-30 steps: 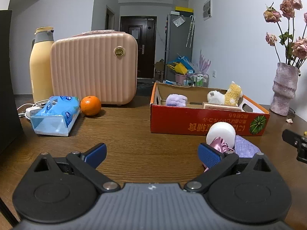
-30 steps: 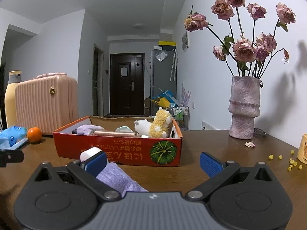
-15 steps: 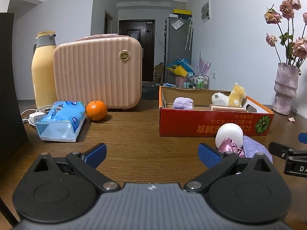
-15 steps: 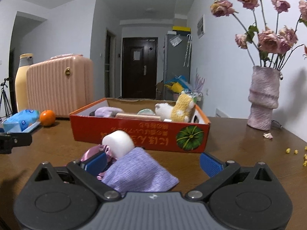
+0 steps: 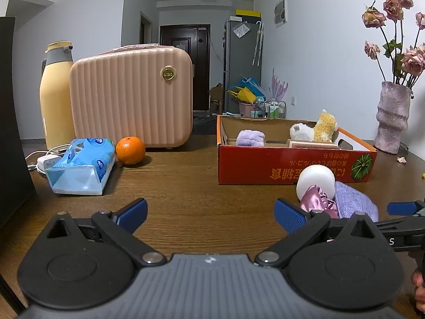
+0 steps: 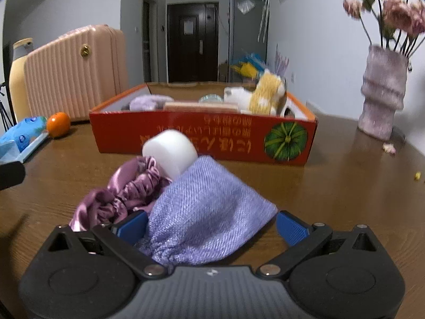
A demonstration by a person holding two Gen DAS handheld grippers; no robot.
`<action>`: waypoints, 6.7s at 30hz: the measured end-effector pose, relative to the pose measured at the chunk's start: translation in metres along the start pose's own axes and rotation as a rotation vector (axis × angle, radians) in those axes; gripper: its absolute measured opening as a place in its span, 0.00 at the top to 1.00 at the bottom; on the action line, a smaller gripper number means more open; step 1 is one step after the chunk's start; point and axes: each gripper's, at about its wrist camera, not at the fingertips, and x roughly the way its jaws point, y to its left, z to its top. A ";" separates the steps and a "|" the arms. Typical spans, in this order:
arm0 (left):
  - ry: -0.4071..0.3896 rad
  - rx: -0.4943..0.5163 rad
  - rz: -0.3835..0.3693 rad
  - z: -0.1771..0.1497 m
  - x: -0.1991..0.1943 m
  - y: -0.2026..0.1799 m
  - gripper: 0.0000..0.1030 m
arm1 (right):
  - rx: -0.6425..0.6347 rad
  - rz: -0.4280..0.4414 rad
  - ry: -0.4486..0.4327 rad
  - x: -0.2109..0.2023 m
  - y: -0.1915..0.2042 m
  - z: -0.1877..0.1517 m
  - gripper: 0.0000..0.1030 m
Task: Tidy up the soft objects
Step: 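Grasp the purple fabric pouch with the right gripper, then grasp the white foam ball with the left gripper while the right gripper holds the purple pouch, then carry the white ball and purple pouch with both grippers over the box, then open both grippers to drop the ball and pouch into the box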
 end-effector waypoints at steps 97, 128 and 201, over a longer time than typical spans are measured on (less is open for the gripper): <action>0.149 0.243 -0.085 0.021 0.124 -0.159 0.25 | 0.108 -0.026 -0.186 0.000 -0.147 0.020 0.70; 0.021 0.145 -0.125 0.041 0.095 -0.148 0.41 | 0.027 -0.080 -0.364 -0.012 -0.118 0.031 0.69; -0.045 -0.098 0.049 0.107 0.179 -0.082 0.00 | 0.024 0.004 -0.363 0.101 -0.072 0.121 0.00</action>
